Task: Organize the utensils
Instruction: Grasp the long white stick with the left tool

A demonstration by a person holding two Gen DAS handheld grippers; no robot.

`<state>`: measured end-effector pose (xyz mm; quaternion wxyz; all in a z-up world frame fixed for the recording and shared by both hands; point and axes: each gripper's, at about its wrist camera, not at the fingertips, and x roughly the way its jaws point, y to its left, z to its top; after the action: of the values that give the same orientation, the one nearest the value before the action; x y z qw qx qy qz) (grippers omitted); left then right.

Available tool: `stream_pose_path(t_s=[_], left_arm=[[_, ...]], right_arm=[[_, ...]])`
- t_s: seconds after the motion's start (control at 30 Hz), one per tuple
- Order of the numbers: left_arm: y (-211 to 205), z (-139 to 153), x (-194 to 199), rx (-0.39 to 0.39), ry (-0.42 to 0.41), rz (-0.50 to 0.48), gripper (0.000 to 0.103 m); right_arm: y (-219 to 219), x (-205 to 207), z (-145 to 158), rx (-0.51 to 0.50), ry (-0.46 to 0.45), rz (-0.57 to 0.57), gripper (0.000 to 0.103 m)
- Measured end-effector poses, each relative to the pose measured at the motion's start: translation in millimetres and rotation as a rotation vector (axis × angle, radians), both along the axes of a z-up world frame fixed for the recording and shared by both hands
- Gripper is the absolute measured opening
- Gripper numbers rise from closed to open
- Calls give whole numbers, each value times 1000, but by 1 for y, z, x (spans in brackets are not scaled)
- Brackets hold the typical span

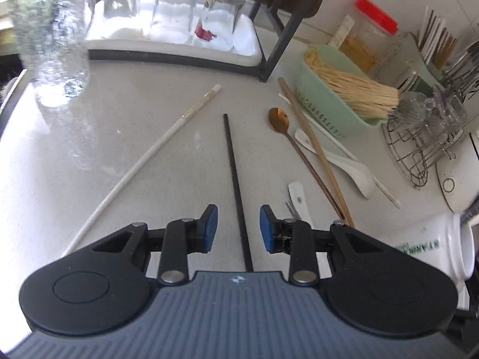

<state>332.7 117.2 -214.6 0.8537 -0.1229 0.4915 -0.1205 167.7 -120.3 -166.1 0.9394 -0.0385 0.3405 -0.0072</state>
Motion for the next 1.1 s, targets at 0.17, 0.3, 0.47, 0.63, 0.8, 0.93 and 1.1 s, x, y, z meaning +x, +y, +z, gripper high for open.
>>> stream_pose_path(t_s=[0.17,0.3,0.47,0.63,0.8,0.93,1.1], left_arm=[[-13,-3,19,75,-28,-6,35],[-27,-7,29,133,-41,-39,35],[-45,-7,34,203,-66,-75,33],[-53,-8,37,239,-68,-81,23],[-40,-5,38,197,-71,-64,23],[-31,7,42,244,-161,-140,24],[-16,8,67,317,-197,-197,24]], right_arm=[[0,-1,0,0,2,-2,91],[0,1,1,0,11,-4,91],[1,2,2,2,27,-10,91],[1,3,2,6,31,-14,91],[1,3,2,7,30,-14,91],[1,3,1,8,30,-16,91],[1,2,1,4,31,-13,91]])
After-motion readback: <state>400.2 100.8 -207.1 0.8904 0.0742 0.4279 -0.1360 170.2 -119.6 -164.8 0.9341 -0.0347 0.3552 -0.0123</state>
